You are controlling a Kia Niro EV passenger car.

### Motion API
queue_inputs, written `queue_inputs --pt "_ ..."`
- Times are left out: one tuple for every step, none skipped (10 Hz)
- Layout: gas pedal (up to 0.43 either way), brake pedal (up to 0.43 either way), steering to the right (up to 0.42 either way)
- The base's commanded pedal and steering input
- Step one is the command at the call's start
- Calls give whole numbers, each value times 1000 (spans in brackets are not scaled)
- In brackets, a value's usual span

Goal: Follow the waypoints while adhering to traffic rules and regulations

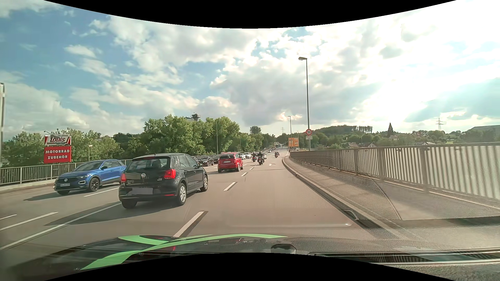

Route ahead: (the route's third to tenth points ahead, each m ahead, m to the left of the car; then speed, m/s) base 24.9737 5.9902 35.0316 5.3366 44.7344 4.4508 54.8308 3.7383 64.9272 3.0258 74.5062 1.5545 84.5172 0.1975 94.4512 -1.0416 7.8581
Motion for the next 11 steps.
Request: queue_inputs --pt "118 0 2" --pt "138 0 2" --pt "150 0 2" --pt "150 0 2" --pt "150 0 2" --pt "150 0 2" --pt "150 0 2" --pt "177 0 2" --pt "177 0 2" --pt "177 0 2" --pt "169 0 2"
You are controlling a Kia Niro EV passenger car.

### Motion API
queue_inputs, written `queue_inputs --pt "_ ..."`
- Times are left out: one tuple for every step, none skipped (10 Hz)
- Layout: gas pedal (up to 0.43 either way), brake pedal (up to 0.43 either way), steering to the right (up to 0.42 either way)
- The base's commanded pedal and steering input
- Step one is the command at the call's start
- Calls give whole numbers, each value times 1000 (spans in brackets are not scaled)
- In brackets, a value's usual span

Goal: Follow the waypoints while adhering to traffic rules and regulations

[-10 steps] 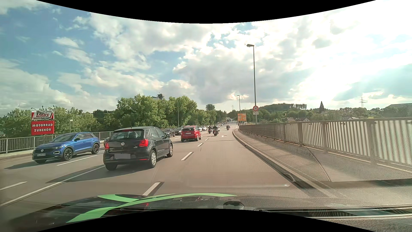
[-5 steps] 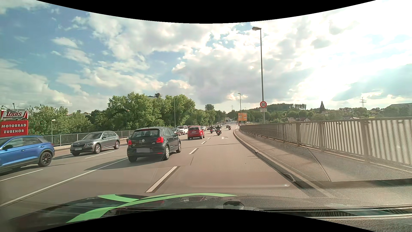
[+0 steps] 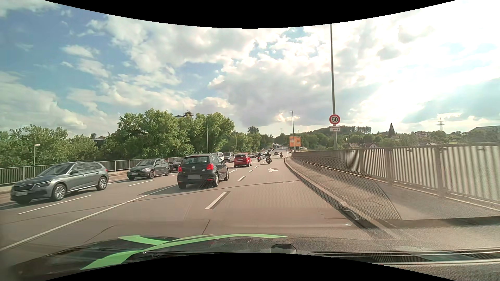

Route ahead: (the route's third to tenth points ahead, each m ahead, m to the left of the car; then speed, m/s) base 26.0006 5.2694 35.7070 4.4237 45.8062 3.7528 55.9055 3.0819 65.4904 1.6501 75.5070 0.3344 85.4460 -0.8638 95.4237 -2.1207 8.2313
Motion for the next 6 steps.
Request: queue_inputs --pt "169 0 2" --pt "169 0 2" --pt "169 0 2" --pt "169 0 2" --pt "177 0 2" --pt "177 0 2"
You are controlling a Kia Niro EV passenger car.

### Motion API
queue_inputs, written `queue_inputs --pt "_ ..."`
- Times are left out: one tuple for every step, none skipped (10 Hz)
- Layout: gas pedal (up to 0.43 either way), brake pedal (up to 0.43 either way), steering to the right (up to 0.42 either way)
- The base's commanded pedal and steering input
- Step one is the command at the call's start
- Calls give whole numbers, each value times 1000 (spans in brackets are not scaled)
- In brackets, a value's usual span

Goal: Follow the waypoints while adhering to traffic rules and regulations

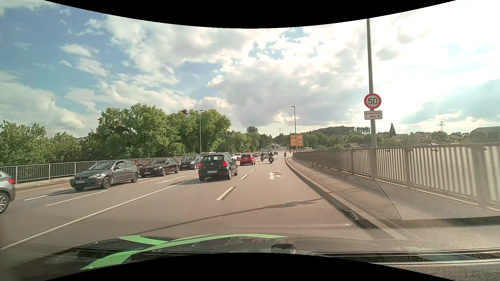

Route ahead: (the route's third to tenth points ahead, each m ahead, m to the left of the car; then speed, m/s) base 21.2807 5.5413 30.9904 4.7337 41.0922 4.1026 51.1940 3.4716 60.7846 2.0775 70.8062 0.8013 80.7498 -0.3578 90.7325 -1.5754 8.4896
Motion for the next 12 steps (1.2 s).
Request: queue_inputs --pt "189 0 2" --pt "197 0 3" --pt "197 0 2" --pt "197 0 3" --pt "197 0 6" --pt "209 0 9" --pt "209 0 12" --pt "220 0 12" --pt "248 0 10" --pt "268 0 9" --pt "268 0 7" --pt "268 0 7"
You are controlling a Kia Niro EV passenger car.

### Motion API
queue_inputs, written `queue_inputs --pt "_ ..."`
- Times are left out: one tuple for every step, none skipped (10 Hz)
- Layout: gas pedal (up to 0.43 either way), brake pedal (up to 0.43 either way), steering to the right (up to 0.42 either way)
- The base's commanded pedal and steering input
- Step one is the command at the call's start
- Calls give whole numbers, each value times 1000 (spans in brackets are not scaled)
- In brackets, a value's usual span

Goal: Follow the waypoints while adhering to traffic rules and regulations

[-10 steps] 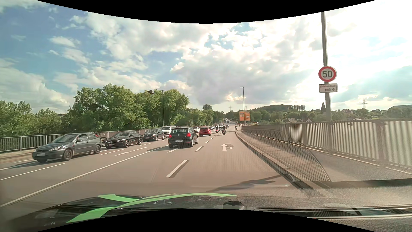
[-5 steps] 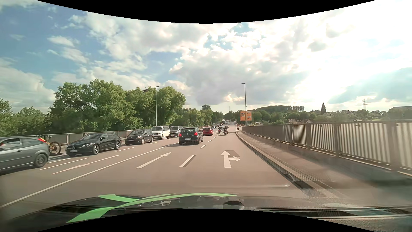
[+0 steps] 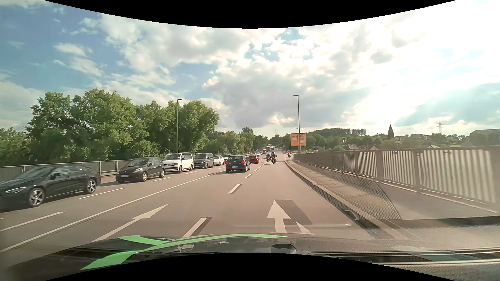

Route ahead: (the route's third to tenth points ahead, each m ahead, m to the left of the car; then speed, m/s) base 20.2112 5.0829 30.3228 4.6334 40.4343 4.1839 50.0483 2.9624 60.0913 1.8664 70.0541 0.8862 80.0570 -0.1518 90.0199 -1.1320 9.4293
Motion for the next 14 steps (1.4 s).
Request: queue_inputs --pt "268 0 7" --pt "268 0 7" --pt "268 0 8" --pt "268 0 9" --pt "268 0 10" --pt "268 0 11" --pt "268 0 13" --pt "268 0 15" --pt "268 0 14" --pt "268 0 12" --pt "268 0 11" --pt "268 0 10" --pt "268 0 6" --pt "268 0 5"
